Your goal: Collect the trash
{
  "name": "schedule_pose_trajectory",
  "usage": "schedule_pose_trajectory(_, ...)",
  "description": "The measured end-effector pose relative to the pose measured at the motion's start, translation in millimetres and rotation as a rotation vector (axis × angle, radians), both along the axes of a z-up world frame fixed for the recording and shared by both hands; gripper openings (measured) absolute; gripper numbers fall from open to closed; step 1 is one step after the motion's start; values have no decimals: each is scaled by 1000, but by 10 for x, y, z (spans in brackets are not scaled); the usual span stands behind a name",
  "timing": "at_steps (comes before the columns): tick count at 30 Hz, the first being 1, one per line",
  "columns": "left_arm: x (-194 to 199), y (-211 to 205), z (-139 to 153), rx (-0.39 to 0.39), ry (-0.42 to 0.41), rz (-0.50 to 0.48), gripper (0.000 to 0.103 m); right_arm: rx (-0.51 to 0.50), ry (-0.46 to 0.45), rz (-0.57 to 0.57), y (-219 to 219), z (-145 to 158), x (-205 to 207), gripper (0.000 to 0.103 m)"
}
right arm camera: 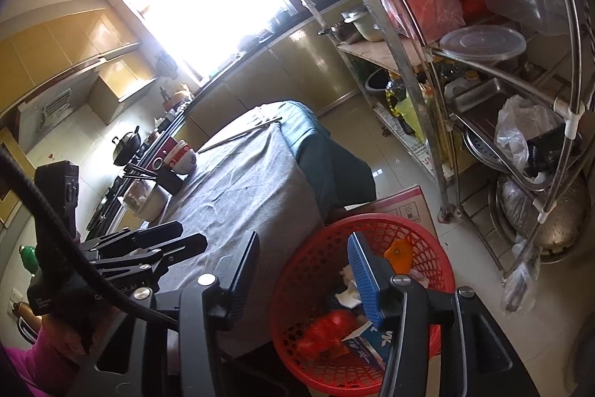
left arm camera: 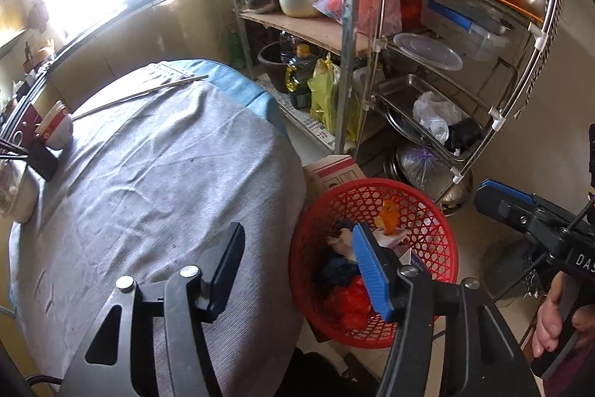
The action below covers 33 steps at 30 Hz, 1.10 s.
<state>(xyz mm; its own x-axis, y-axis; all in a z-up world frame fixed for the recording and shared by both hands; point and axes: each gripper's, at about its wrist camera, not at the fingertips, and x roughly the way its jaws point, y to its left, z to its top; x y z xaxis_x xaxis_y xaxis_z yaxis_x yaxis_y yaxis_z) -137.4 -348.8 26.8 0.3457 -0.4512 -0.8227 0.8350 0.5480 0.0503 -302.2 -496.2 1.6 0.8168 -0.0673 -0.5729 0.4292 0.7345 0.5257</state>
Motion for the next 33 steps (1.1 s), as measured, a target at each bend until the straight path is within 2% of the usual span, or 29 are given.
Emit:
schedule_pose_trajectory(3,-21,122,79,-7,-43,31,70,-17,-8,17,107,77,15,54)
schedule_pose_trajectory(10,-41,565,317,-41,-125,122,72,-75,-28,67,447,288,30,54)
schedule_pose_trajectory(14,-88,881,441,-67,-178,180,80,-113,-37,106,710,404,32,57)
schedule_pose_trajectory(20,-173,1400,631,-86,-280,286,81,-159,-53,172,1092,557,84,60)
schedule_pose_trajectory(31,-116,2471,841,-122,-330,547,83,-245,-103,339,1865,897,461,63)
schedule_pose_trajectory(33,-117,2614,852,-125,-345,589,90,-270,-108,359,2003,959,541,63)
